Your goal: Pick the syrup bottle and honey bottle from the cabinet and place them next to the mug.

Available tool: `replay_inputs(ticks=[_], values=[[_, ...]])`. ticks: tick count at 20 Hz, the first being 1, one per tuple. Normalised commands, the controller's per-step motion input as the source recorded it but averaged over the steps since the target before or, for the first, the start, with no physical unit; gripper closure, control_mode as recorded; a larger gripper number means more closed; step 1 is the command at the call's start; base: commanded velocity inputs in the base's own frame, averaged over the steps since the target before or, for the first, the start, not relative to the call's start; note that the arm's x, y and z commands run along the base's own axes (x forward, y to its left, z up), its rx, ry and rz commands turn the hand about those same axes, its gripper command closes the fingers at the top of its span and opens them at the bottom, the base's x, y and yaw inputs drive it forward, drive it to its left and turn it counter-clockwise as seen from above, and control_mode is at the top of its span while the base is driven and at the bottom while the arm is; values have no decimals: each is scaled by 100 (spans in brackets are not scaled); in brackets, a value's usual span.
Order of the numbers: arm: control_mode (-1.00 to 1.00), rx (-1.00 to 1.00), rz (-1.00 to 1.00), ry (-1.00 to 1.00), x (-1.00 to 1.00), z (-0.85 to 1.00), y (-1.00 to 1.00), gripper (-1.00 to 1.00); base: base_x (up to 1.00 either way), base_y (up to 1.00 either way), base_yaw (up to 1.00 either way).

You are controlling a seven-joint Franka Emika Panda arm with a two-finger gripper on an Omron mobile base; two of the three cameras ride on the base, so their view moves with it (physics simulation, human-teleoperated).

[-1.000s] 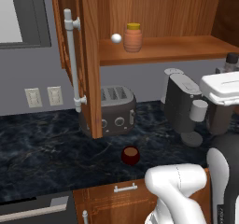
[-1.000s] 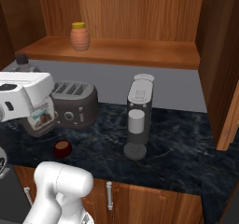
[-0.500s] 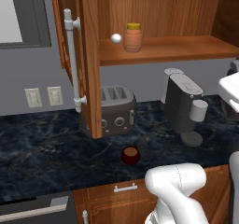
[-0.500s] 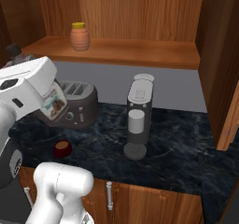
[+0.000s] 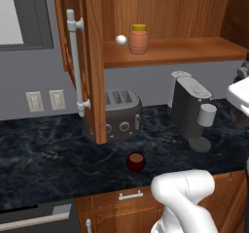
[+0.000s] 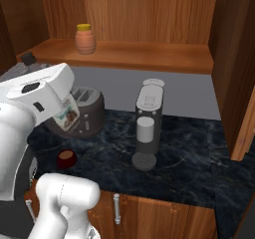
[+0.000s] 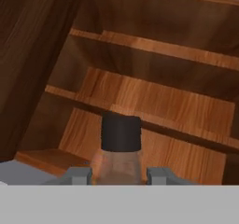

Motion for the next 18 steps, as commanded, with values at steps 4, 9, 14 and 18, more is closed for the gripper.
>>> replay_inputs(ticks=[4, 9, 14, 18], values=[[-100, 0, 14, -3, 64, -97, 0, 100, 0, 0, 0], [-100, 0, 21, -19, 45, -100, 8, 100, 0, 0, 0], [-100, 1, 23, -29, 17, -100, 24, 100, 0, 0, 0], [-100, 3, 21, -28, 0, -99, 30, 100, 0, 0, 0]])
